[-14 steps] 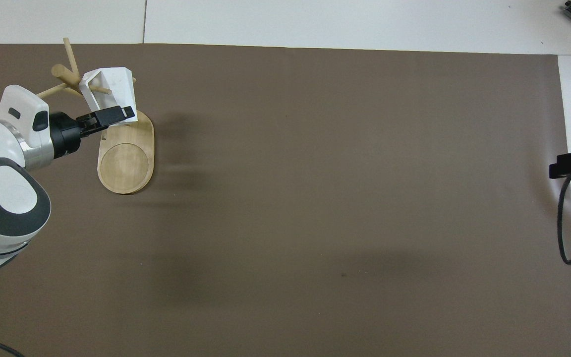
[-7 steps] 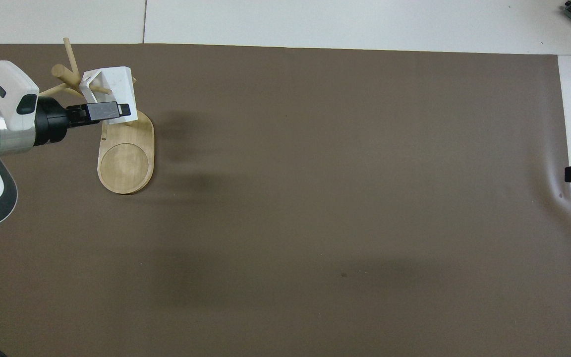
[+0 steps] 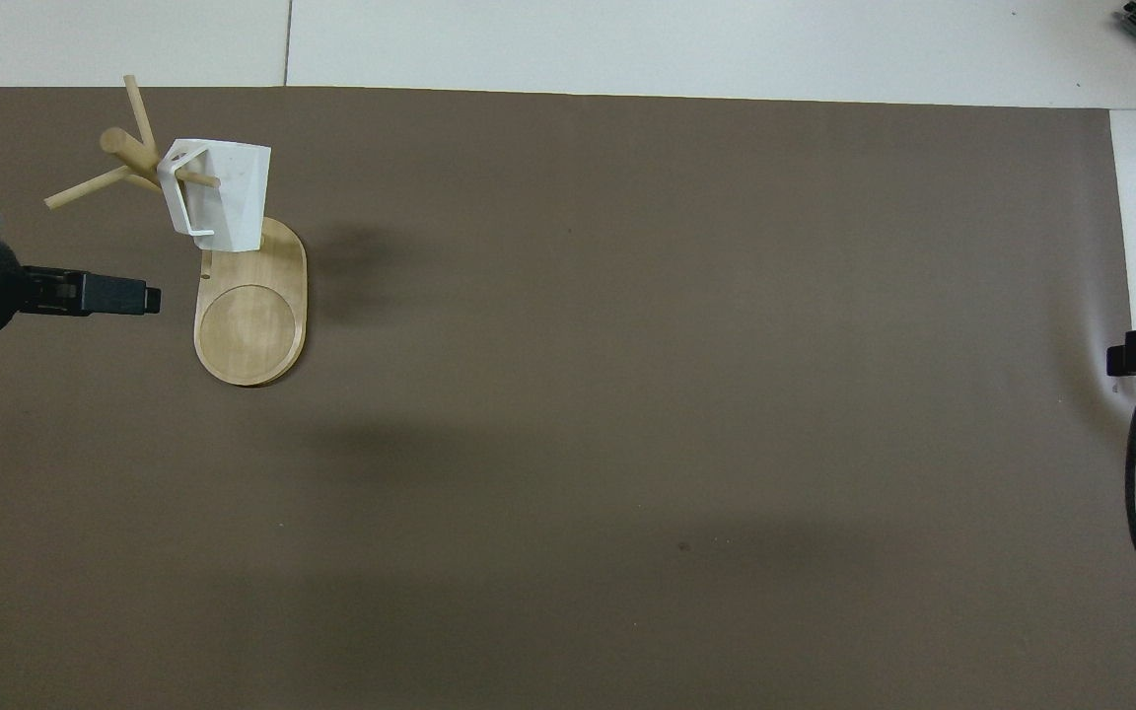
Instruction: Hang cup on rack
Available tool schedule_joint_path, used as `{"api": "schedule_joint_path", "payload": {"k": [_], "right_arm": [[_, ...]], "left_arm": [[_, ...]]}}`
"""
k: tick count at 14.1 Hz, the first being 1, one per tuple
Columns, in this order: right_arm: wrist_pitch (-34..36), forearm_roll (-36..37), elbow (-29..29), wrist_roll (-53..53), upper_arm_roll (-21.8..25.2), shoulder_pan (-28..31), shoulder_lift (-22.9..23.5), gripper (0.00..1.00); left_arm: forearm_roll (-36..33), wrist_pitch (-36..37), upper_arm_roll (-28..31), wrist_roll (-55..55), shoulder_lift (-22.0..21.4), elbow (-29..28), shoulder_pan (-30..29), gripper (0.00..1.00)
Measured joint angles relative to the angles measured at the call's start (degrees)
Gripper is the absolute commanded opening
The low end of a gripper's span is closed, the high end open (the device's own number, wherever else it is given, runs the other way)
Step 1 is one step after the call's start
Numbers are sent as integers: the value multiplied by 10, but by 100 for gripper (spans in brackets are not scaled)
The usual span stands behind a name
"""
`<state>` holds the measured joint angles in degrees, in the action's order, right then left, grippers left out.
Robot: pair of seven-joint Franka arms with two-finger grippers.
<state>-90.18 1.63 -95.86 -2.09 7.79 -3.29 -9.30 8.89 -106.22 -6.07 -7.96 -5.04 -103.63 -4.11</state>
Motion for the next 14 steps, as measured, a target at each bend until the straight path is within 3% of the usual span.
{"api": "schedule_joint_path", "payload": {"k": [5,14], "right_arm": [[0,0,-1,0,0,0,-1,100],[0,0,-1,0,0,0,-1,100]], "left_arm": [[-63,136,-6,8,-1,86,1,100],[-72,206,13,10,1,95,20,100]]}}
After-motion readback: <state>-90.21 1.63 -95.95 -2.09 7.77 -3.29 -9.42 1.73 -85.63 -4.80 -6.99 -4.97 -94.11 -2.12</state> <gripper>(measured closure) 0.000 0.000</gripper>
